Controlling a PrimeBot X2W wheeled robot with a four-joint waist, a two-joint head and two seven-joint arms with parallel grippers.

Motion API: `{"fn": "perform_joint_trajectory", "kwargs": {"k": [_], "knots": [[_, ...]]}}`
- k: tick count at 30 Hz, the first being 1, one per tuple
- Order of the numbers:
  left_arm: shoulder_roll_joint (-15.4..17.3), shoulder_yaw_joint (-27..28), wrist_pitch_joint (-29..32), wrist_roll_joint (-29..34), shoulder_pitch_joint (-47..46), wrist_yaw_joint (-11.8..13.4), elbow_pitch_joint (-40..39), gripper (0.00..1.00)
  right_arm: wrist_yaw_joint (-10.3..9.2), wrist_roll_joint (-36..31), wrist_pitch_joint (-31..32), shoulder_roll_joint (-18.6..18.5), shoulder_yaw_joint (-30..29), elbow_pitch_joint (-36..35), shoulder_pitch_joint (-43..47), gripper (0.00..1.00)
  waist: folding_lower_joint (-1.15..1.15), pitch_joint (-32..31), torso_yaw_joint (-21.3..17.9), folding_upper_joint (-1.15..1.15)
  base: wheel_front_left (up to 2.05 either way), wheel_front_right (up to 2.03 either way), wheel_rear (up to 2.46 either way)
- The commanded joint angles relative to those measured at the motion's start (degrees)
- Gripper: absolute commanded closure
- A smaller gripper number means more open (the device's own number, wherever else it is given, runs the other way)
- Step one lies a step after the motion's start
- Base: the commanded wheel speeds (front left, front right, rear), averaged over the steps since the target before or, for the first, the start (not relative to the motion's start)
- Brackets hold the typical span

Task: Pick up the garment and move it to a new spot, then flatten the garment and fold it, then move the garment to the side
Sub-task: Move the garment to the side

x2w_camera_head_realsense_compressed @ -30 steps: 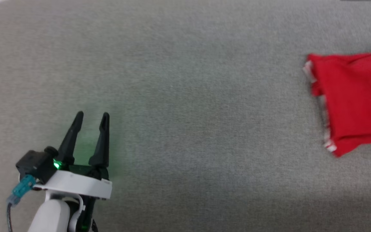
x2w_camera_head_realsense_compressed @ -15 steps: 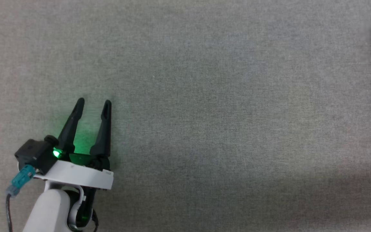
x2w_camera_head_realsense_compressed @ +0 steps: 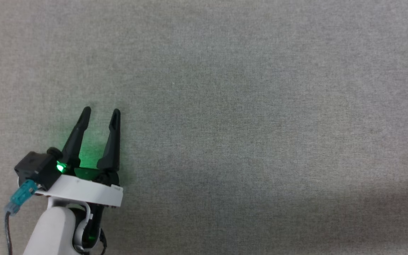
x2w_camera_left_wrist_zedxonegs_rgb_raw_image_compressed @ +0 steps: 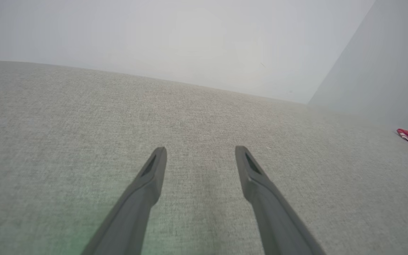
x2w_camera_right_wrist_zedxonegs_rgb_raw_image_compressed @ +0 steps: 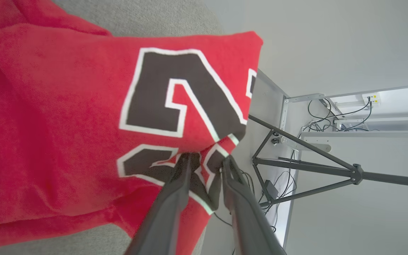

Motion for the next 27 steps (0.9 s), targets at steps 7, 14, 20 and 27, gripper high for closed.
{"fn": "perform_joint_trajectory", "kwargs": {"k": [7,14,20,27], "knots": [[0.2,0.9,0.0,-0.1,1.7,-0.2,0.7,0.00,-0.11,-0.8,-0.7,3.3,-1.5,0.6,-0.1,0.00,0.00,-3.6,-0.6,0.00,0.00,0.00,0.00],[0.1,1.7,0.0,-0.6,3.7,-0.2,1.5,0.00,-0.11,-0.1,-4.8,7.8,-2.7,-1.9,1.3,0.00,0.00,-8.5,-1.2,0.00,0.00,0.00,0.00],[0.4,2.6,0.0,-0.5,6.0,-0.1,2.3,0.00,-0.11,0.1,-11.2,13.9,-5.0,-5.3,4.0,0.00,0.00,-13.3,-1.8,0.00,0.00,0.00,0.00],[0.6,3.8,0.0,0.1,9.5,0.2,2.6,0.00,-0.11,-1.5,-21.2,21.4,-8.4,-9.8,10.8,0.00,0.00,-18.2,-1.9,0.00,0.00,0.00,0.00]]}}
